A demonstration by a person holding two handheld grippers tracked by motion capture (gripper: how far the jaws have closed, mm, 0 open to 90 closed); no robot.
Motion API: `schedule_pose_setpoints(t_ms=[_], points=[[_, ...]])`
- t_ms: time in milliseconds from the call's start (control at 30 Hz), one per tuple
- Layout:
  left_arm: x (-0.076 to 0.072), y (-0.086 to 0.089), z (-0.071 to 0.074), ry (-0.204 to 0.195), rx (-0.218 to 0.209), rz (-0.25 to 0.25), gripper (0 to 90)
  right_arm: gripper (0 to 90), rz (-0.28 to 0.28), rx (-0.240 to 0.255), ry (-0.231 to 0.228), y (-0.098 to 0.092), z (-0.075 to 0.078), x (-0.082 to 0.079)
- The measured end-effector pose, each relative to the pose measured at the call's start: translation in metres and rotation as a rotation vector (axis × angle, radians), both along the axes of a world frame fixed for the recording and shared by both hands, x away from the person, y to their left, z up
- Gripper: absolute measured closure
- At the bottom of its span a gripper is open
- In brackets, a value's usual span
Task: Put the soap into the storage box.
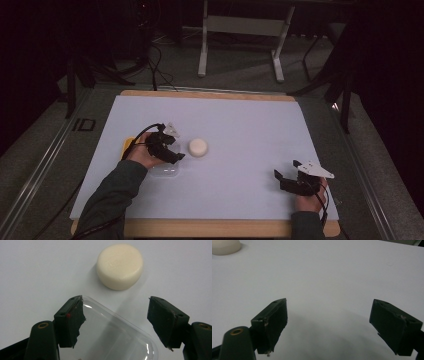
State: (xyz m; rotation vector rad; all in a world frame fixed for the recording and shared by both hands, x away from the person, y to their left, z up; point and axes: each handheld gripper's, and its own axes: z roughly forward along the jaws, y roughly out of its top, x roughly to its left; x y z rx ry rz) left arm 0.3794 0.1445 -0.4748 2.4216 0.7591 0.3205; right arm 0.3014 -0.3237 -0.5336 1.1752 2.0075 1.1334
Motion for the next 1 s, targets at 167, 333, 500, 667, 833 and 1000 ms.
schedule_pose_setpoints(t_ms=[167, 333, 500, 667, 833, 1000], points=[[0.004, -0.004, -0.001, 0.01, 0.001, -0.001, 29.7, 14.4, 0.0, 0.001, -0.001, 0.0, 0.0, 0.0], [0.007, -0.006, -0.001, 0.016, 0.012, -0.002, 29.6, 14.4, -0.001, 0.0, -0.001, 0.0, 0.0, 0.0], [0.01, -0.007, -0.001, 0.018, 0.016, -0.004, 29.3, 14.4, 0.0, 0.001, -0.002, 0.0, 0.0, 0.0], [0.013, -0.01, -0.001, 0.025, 0.017, -0.013, 29.0, 14.4, 0.0, -0.003, -0.001, 0.001, 0.0, 0.0], [0.015, -0.013, -0.001, 0.03, 0.014, -0.02, 28.5, 14.4, 0.001, -0.004, -0.001, 0.001, 0.0, 0.0], [0.018, -0.017, -0.002, 0.042, 0.016, -0.025, 27.8, 14.4, 0.002, -0.005, -0.001, 0.001, 0.0, 0.0]])
